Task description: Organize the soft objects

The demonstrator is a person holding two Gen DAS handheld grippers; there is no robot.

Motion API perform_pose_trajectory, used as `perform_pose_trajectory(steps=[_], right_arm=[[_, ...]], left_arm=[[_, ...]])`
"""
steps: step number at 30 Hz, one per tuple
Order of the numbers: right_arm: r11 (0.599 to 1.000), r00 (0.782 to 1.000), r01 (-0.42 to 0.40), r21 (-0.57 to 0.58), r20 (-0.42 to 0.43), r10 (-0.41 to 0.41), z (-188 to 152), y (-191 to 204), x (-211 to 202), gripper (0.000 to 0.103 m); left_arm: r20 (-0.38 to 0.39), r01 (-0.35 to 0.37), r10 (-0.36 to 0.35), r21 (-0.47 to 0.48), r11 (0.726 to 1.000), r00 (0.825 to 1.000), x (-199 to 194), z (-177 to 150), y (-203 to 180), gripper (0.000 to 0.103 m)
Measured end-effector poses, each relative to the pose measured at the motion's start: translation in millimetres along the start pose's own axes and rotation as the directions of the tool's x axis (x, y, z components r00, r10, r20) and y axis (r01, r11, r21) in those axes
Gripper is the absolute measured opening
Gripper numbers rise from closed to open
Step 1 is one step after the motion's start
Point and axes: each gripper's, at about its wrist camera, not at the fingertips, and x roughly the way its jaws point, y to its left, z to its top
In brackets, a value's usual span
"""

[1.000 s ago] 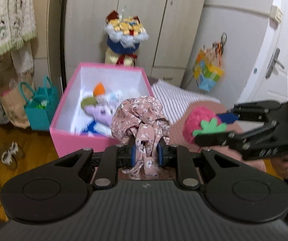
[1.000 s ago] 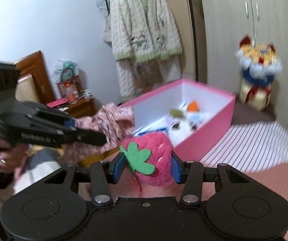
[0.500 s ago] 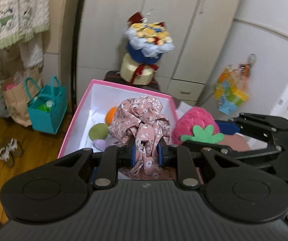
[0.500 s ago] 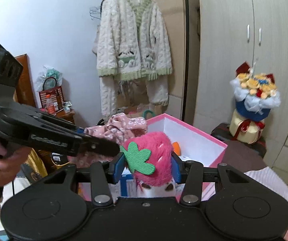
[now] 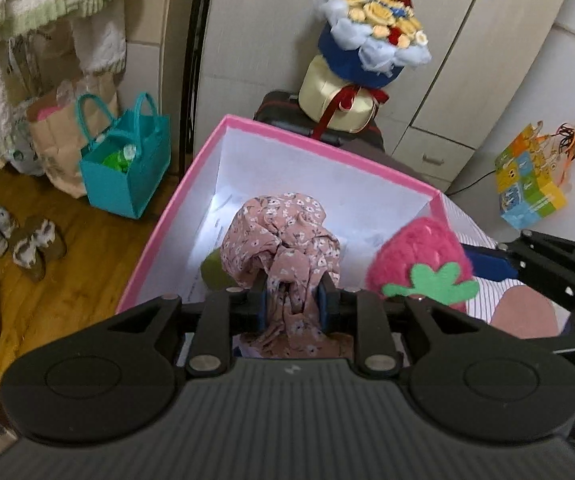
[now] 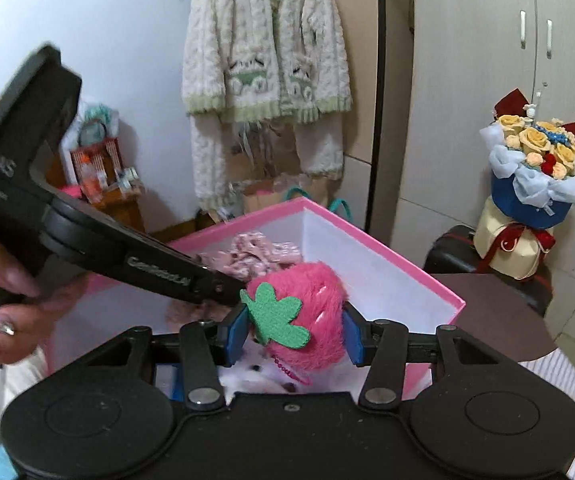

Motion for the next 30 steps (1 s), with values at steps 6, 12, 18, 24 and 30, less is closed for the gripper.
perform_pose_trajectory(steps=[6,12,18,24,30], right_arm=[[0.999,0.999,-0.009,-0.051,-0.051,0.007,-5.9,-0.1,26.6,0.065],[1.0,1.0,0.013,-0.016,0.01,-0.013,-14.0,-0.1,6.6,0.071],[0.999,0.992,0.033,0.029,0.123,-0.037,-30.0,8.1,-49.4,0.071],[0.977,0.995,-0.044,0.209,0.096,0.024,-43.6,13.9,-82.5,0.071],[0.972,0.995,-0.054,0.229,0.098,0.032,-58.7,36.3,-113.0,0.071]], left_arm=[[0.044,-0.052,0.052,0.005,0.999,0.998,-1.8,-5.3,-1.3,0.048],[0.078,-0.039,0.034,0.057,0.998,0.996,-29.7,-17.1,-3.4,0.062],[0.106,-0.034,0.018,0.158,0.987,0.994,-60.3,-35.9,-14.4,0.064],[0.135,-0.016,-0.016,0.232,0.973,0.991,-91.6,-54.9,-29.8,0.072],[0.171,-0.046,-0.005,0.296,0.954,0.985,-119.9,-72.5,-45.7,0.09]])
